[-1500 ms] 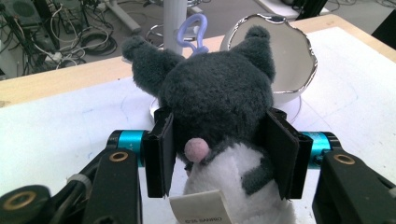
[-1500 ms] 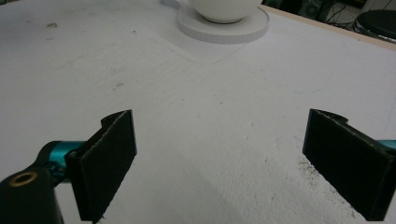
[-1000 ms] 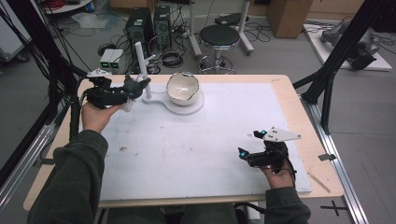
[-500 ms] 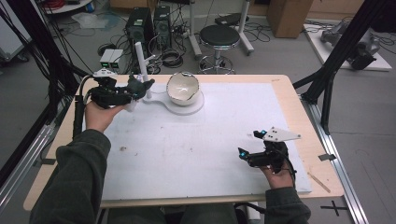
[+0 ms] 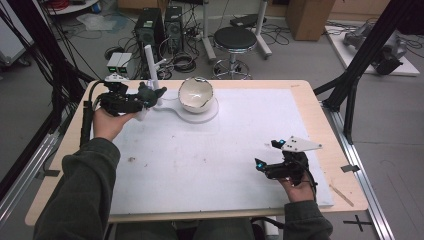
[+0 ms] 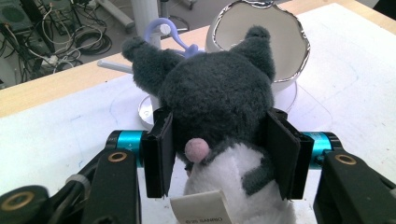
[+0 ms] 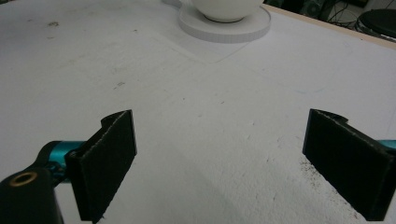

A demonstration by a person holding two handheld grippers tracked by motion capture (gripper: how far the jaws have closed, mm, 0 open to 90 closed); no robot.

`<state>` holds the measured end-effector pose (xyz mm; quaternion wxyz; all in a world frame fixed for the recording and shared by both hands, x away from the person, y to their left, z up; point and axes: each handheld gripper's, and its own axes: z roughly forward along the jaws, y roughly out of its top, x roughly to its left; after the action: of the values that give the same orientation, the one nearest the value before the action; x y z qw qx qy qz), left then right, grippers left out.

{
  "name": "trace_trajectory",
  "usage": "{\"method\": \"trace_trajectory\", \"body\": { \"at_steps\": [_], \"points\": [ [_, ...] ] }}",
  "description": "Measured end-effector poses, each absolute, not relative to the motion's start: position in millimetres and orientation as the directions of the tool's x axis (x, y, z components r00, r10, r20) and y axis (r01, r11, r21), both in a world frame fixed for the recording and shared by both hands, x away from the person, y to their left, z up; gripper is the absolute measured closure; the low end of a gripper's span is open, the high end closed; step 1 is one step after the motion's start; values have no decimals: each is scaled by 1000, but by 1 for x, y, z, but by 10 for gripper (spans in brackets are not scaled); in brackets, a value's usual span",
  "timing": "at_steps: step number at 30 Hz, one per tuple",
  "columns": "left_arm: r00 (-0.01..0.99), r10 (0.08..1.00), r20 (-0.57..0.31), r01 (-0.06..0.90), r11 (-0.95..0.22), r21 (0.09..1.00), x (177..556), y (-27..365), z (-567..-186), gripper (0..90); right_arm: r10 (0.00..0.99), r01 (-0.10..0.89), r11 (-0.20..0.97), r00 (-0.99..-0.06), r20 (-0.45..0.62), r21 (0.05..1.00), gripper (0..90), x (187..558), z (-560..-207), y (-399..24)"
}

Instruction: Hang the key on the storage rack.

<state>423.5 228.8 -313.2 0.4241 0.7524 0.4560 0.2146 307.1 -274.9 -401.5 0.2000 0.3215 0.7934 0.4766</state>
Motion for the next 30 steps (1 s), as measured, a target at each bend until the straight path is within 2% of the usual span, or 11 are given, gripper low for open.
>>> {"method": "trace_trajectory", "body": {
  "at_steps": [18,23,25,30],
  "points": [
    [479,875,-77,532,-220,818,426,229,-317,457,700,321,339,-714,-9,884,89,306,-401,-275],
    [466,880,-92,538,-200,819,426,231,-318,432,699,322,340,-715,-9,883,89,307,-401,-275],
    [454,885,-97,543,-189,818,427,232,-318,379,700,323,340,-714,-9,883,89,306,-401,-274],
    [455,885,-98,539,-186,821,425,235,-317,376,699,324,343,-715,-9,882,89,306,-402,-274]
  ]
}}
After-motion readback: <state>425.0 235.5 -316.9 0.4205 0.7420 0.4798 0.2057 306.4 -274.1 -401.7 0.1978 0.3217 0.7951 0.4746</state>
